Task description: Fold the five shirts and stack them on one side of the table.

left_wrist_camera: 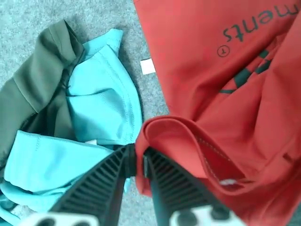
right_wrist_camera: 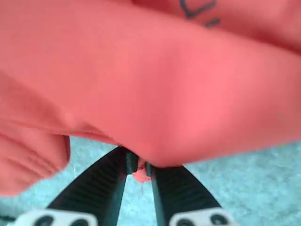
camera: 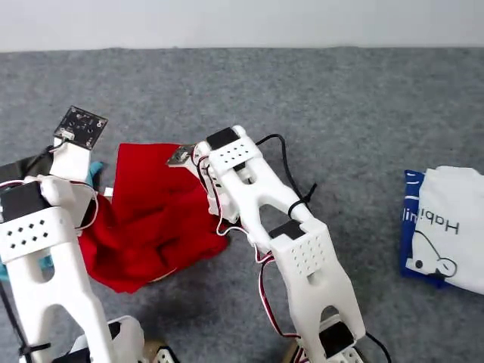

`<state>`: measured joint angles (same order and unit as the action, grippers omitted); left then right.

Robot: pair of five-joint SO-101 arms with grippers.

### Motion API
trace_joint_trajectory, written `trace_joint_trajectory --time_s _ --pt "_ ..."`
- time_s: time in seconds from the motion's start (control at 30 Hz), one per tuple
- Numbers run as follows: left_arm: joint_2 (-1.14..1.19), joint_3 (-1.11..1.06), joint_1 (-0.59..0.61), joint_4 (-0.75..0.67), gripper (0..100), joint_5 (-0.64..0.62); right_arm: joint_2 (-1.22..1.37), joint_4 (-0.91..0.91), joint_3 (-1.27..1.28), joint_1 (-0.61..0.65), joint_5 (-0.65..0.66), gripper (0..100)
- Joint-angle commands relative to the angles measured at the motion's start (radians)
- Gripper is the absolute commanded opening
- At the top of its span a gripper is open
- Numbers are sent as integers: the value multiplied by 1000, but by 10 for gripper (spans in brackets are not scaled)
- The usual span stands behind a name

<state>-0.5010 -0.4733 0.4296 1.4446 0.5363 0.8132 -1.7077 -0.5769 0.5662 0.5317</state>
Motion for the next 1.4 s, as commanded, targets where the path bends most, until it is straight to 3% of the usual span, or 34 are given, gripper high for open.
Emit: trace_joint_trajectory --time_s 0.0,0.23,0.37,0.53,0.9,1.1,1.37 --pt "-12 25 -3 -46 14 3 -130 -74 -92 -64 14 11" --pt "-2 219 -6 -60 14 -31 -404 -87 -152 -171 15 11" --pt "-11 309 -6 -157 14 -133 -591 -87 -152 -193 15 11" --pt "-11 467 -60 -255 14 -153 -831 -70 -152 -231 14 11" --pt "-11 751 -302 -253 15 -15 -1199 171 -152 -334 15 12" --pt "-11 898 -322 -252 15 -12 -1313 294 -152 -455 63 12" --pt "-11 1101 -322 -164 15 97 -1417 295 -152 -478 163 12"
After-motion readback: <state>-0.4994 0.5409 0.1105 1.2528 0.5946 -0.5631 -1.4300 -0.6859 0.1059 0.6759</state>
